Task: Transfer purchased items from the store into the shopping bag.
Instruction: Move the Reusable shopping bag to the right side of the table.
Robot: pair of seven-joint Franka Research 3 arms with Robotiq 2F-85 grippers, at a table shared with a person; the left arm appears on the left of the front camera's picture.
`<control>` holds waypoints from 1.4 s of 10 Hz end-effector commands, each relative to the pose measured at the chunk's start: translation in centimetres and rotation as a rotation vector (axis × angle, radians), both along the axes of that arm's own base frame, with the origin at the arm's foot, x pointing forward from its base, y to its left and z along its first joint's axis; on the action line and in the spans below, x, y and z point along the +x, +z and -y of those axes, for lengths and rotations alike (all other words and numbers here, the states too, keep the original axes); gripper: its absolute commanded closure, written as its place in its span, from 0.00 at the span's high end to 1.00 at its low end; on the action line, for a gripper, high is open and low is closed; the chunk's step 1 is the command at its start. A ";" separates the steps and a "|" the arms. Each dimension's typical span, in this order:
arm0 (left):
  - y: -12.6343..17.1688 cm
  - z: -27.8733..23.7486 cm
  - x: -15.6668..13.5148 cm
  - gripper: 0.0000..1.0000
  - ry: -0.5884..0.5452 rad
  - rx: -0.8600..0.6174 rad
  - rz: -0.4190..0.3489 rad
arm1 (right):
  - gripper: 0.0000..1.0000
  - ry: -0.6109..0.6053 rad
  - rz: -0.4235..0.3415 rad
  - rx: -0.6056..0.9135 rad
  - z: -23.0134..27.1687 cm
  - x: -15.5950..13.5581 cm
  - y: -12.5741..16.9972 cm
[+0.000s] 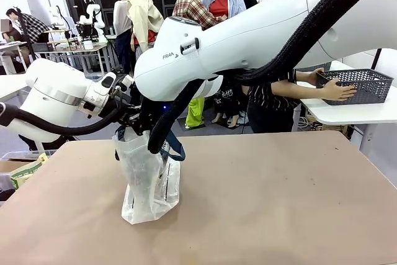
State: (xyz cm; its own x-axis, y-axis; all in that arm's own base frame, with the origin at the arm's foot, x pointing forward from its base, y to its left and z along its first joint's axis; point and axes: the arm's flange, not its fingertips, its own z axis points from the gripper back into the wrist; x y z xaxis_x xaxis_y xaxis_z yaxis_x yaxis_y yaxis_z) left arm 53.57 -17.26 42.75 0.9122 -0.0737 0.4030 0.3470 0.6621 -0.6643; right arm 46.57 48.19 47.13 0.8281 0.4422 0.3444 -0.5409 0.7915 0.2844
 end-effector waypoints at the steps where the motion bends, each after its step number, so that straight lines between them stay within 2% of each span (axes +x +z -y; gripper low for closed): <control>1: -0.9 0.1 0.1 0.00 0.014 0.061 -0.020 | 0.50 -0.015 -0.013 0.021 0.2 -0.3 0.5; 3: -0.8 -0.2 0.0 0.00 0.020 0.056 -0.020 | 0.90 -0.043 -0.021 0.022 0.8 -0.7 0.8; 4: -0.8 -0.4 0.0 0.00 0.022 0.055 -0.021 | 1.00 -0.064 -0.019 0.026 1.4 -1.2 1.3; 6: -0.8 -0.5 0.0 0.00 0.015 0.059 -0.026 | 1.00 -0.101 0.017 0.047 2.8 -2.4 2.6; 9: -0.8 -0.6 -0.1 0.00 0.015 0.061 -0.028 | 1.00 -0.094 0.061 0.098 5.3 -4.4 4.5; 11: -0.6 -0.4 -0.3 0.00 0.017 0.072 -0.025 | 1.00 -0.116 0.089 0.091 8.6 -5.8 5.7; 13: -0.3 -0.6 -0.4 0.00 0.029 0.088 -0.022 | 1.00 -0.297 0.081 0.109 15.6 -5.7 7.4; 14: 0.0 -0.9 -0.5 0.00 0.030 0.088 -0.020 | 1.00 -0.389 0.102 0.108 19.4 -5.9 8.4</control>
